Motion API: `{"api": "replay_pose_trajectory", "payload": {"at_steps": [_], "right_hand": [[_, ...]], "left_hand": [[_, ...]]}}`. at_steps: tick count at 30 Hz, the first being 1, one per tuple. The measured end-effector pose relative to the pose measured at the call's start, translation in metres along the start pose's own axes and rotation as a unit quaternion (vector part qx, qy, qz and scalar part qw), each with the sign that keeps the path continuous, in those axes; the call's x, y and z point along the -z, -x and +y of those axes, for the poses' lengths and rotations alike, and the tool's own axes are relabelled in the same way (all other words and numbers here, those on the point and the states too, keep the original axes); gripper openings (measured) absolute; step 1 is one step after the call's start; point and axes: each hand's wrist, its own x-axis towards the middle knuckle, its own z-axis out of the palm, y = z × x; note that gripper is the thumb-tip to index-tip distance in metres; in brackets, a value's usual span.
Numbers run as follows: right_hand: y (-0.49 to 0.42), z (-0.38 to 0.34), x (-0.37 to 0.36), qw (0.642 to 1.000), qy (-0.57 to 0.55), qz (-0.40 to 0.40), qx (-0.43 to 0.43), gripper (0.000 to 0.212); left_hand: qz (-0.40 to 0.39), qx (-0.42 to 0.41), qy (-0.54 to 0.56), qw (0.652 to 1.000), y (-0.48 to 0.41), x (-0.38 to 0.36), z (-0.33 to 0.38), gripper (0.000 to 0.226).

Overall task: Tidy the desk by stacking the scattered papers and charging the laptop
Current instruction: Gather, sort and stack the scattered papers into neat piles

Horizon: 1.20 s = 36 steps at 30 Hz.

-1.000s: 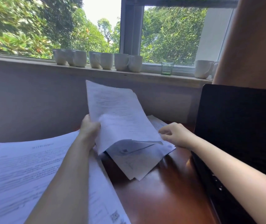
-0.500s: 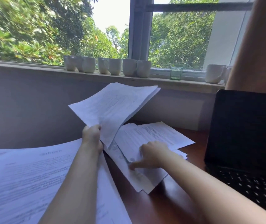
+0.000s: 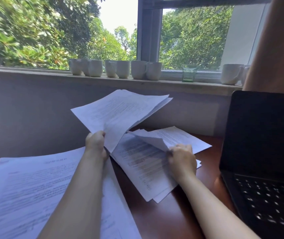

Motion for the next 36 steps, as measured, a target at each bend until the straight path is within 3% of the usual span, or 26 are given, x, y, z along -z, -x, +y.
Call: {"api": "replay_pose_trajectory", "payload": {"at_steps": [8, 14, 16, 18, 21, 24, 30, 34, 36], "right_hand": [[-0.006, 0.014, 0.015, 0.992, -0.076, -0.006, -0.103, 0.030], [-0.006, 0.012, 0.024, 0.936, -0.292, 0.024, -0.194, 0.068], [-0.008, 0.018, 0.022, 0.930, -0.300, 0.017, -0.210, 0.057], [-0.008, 0.023, 0.019, 0.931, -0.285, 0.004, -0.227, 0.024], [-0.007, 0.027, 0.018, 0.933, -0.294, 0.005, -0.207, 0.043], [-0.006, 0.022, 0.021, 0.929, -0.323, 0.062, -0.167, 0.053], [-0.009, 0.017, 0.032, 0.887, -0.395, 0.202, -0.128, 0.050], [-0.012, 0.017, 0.032, 0.850, -0.450, 0.226, -0.155, 0.048], [-0.012, 0.015, 0.033, 0.836, -0.469, 0.237, -0.160, 0.047]], "left_hand": [[0.029, -0.004, -0.062, 0.998, -0.002, 0.003, 0.000, 0.034], [0.050, 0.012, -0.156, 0.986, 0.001, 0.000, -0.005, 0.037], [0.045, -0.005, -0.173, 0.984, -0.001, 0.001, -0.005, 0.037], [0.042, -0.025, -0.197, 0.979, -0.004, 0.002, -0.004, 0.037], [0.035, -0.055, -0.247, 0.967, -0.006, 0.002, -0.002, 0.038], [0.035, -0.089, -0.284, 0.954, -0.005, 0.002, 0.001, 0.034], [0.043, -0.092, -0.353, 0.930, -0.005, 0.010, 0.004, 0.031], [-0.012, -0.057, -0.421, 0.905, 0.003, 0.013, 0.010, 0.012], [-0.005, -0.067, -0.462, 0.884, 0.003, 0.014, 0.017, 0.013]]}}
